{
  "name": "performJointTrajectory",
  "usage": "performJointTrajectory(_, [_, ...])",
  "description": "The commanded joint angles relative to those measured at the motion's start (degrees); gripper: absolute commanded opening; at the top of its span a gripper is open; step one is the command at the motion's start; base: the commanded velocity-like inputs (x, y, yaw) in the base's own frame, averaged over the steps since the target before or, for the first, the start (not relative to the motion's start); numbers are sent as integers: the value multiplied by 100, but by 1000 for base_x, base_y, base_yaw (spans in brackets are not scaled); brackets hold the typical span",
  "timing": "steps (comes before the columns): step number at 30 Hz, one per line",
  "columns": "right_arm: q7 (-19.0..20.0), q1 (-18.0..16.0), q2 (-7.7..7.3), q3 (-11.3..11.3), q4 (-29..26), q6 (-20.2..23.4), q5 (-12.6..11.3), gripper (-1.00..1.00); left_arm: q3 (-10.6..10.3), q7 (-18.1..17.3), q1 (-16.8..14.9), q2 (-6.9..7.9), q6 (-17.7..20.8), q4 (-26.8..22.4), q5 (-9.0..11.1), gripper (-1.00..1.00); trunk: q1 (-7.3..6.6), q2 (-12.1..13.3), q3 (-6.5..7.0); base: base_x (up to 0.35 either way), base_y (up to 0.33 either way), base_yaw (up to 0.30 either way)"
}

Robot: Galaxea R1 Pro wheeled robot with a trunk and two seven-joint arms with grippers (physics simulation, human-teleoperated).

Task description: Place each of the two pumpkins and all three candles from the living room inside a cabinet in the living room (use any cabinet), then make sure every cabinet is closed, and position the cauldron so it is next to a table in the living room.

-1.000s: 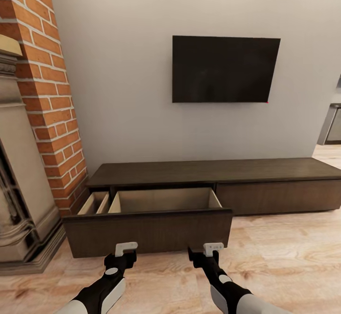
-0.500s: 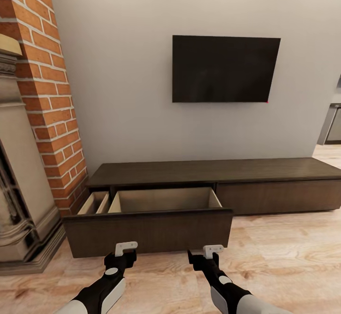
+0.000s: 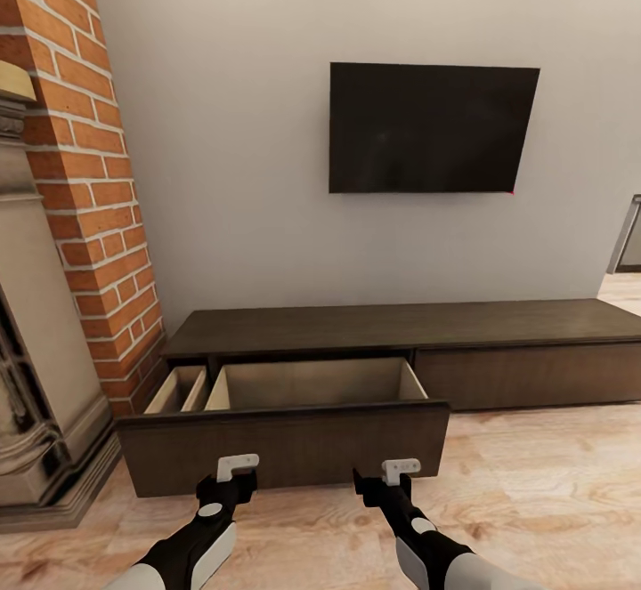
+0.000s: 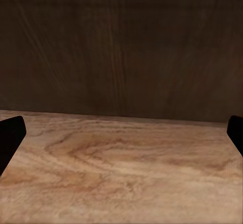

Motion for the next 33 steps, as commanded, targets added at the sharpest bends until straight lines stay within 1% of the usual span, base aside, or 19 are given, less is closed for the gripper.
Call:
performJointTrajectory(1, [13,-4,0,-32,5,-18,31,100,-48,34,-6,5,-36,2,61,100,21,-43,-24,7,4,0])
performJointTrajectory(2, [13,-4,0,-33,5,-18,29,100,-48,34,-6,9,-38,2,61,100,43,-83,-42,4,3,0])
performJointTrajectory(8, [13,-3,0,-35,4,-52,25,100,-48,37,-6,14,-38,2,61,100,58,-91,-175,1,0,0])
performJointTrajectory(16, [13,-1,0,-35,4,-133,22,100,-48,34,-6,7,-35,2,61,100,58,-91,-175,6,0,0])
performJointTrajectory(29, [9,-4,0,-35,-4,-142,22,100,-48,34,-6,-8,-16,10,61,100,58,-91,-175,173,8,0])
performJointTrajectory(33, [10,-4,0,-35,-4,-142,22,100,-48,34,-6,-15,-23,10,61,100,58,-91,-175,94,11,0])
